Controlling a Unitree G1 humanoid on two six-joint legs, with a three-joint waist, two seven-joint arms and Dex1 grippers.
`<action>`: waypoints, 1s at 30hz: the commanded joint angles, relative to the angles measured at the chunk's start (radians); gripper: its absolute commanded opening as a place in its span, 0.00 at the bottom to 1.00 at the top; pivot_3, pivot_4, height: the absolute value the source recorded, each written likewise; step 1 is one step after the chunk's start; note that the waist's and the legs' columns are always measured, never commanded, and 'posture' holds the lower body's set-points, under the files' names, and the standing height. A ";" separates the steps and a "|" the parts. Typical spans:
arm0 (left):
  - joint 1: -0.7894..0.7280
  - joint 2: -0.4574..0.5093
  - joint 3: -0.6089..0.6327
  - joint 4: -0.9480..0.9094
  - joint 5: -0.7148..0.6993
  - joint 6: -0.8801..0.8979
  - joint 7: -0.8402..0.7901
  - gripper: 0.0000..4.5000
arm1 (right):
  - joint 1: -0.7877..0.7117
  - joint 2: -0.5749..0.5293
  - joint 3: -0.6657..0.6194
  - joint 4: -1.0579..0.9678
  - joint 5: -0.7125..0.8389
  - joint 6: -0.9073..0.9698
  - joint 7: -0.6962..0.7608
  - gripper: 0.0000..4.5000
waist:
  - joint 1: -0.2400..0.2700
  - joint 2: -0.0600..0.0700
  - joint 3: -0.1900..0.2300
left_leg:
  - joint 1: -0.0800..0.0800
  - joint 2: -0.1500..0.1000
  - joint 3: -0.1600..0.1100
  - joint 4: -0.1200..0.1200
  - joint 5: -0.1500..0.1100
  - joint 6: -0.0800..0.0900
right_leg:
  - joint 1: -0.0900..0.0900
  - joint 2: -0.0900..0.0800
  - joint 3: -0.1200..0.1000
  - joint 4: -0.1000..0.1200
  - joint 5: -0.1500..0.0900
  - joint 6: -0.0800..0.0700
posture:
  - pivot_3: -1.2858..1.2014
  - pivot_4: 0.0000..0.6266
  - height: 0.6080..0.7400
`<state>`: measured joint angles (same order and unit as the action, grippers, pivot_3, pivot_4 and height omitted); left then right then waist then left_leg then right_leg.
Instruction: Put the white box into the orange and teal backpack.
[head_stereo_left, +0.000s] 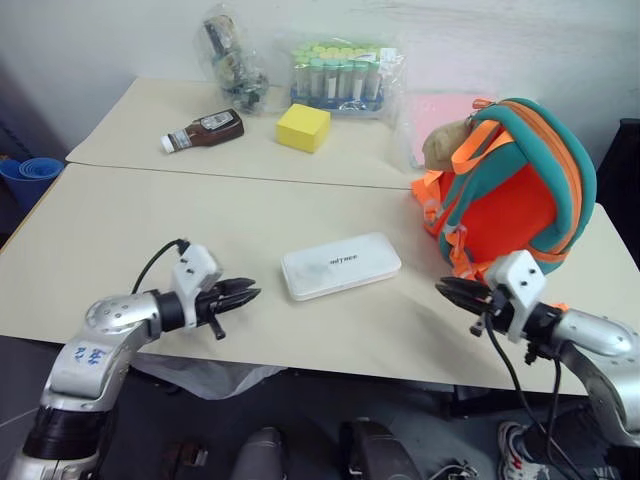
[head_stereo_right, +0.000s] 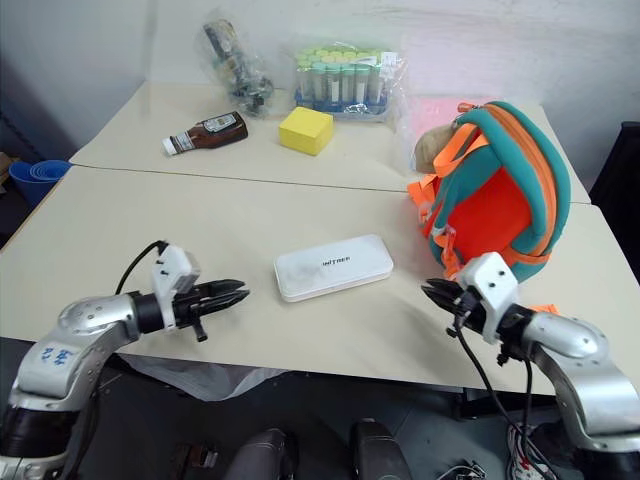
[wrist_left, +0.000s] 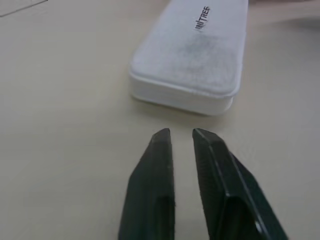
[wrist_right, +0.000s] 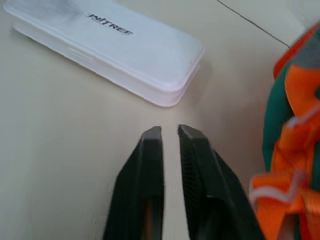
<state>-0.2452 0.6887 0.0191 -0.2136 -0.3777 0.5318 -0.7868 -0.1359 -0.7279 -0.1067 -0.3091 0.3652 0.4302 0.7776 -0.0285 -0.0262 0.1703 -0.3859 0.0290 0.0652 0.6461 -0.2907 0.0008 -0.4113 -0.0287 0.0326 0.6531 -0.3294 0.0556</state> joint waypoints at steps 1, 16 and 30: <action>-0.050 -0.012 -0.054 0.066 0.048 -0.038 -0.022 0.01 | -0.126 0.037 0.064 0.106 -0.064 -0.037 -0.020 0.00 | -0.004 0.000 0.000 | 0.000 0.000 0.000 0.000 0.000 0.000 | 0.000 0.001 0.000 0.000 0.000 0.000 | 0.52 0.24 1.00; -0.191 -0.087 -0.139 0.223 0.124 -0.014 -0.026 0.01 | -0.425 0.233 0.203 0.513 -0.268 -0.140 -0.127 0.00 | -0.002 0.000 0.001 | -0.003 0.000 0.001 0.003 0.000 0.000 | -0.003 0.001 0.000 0.004 0.000 0.001 | 0.52 0.24 1.00; -0.318 -0.126 -0.164 0.418 0.208 -0.141 -0.063 0.01 | -0.194 0.224 0.180 0.078 -0.209 0.095 -0.137 0.00 | -0.001 0.000 0.001 | -0.001 0.000 0.001 0.003 0.001 0.000 | -0.003 0.002 0.000 0.007 0.000 0.000 | 0.52 0.24 1.00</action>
<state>-0.5422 0.5539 -0.1491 0.1963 -0.1831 0.4296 -0.8349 -0.3323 -0.5004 0.0916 -0.1597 0.1334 0.5027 0.6445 -0.0298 -0.0260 0.1709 -0.3872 0.0294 0.0659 0.6497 -0.2899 0.0006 -0.4140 -0.0269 0.0328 0.6604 -0.3292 0.0561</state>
